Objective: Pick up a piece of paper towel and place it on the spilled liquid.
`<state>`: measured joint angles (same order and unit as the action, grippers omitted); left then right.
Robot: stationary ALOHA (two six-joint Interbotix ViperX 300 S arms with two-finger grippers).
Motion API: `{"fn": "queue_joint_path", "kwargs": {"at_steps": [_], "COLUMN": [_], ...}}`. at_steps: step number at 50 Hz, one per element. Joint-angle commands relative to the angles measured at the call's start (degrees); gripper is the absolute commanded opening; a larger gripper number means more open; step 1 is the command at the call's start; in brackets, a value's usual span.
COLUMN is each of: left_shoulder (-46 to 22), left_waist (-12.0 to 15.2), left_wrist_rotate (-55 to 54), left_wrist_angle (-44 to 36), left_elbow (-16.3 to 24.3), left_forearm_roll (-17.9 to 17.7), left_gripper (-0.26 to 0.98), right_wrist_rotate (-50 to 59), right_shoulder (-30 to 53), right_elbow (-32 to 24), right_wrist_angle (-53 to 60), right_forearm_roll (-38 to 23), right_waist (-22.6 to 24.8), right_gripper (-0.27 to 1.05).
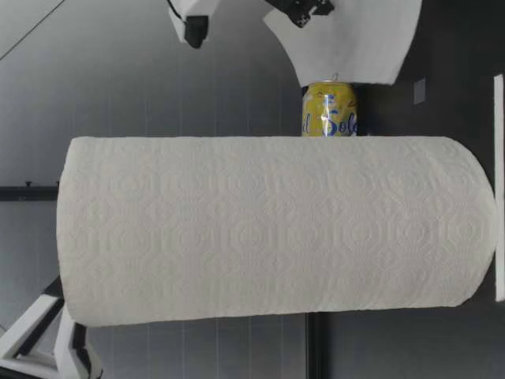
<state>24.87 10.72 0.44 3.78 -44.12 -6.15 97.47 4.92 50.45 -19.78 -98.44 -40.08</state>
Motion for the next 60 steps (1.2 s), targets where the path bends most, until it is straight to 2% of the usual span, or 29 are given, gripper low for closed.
{"fn": "queue_joint_path", "kwargs": {"at_steps": [1,11,27,33,48,52,60], "left_shoulder": [-2.2,-2.2,-2.11,-2.11,-2.02,-2.02,-2.02], "left_waist": [0.35,0.35,0.35,0.35,0.35,0.35,0.35], "left_wrist_rotate": [-0.26,-0.18,-0.18,-0.26,-0.18,-0.18,-0.18], "left_wrist_angle": [1.93,1.85,1.76,1.76,1.58,1.49,1.49], "left_elbow": [-1.49,-1.58,-1.58,-1.49,-1.32,-1.32,-1.32], "left_forearm_roll": [-0.18,-0.18,-0.18,-0.18,-0.18,-0.18,-0.18], "left_gripper": [0.13,0.13,0.13,0.13,0.13,0.13,0.13], "right_wrist_rotate": [-0.53,-2.72,-2.99,-2.9,-2.9,-2.9,-2.9], "right_shoulder": [-0.35,1.05,1.67,1.49,-0.09,-0.79,-2.55], "right_elbow": [-1.85,-3.96,-5.01,-4.75,-4.13,-3.96,-3.25], "right_wrist_angle": [0.26,1.14,1.85,1.85,1.93,1.93,2.02], "right_forearm_roll": [-0.09,-0.09,0.62,1.49,4.75,5.36,5.98], "right_waist": [-1.58,-3.69,-4.13,-4.04,-4.13,-4.04,-4.04], "right_gripper": [-0.1,-0.1,-0.06,0.08,0.57,0.63,0.64]}}
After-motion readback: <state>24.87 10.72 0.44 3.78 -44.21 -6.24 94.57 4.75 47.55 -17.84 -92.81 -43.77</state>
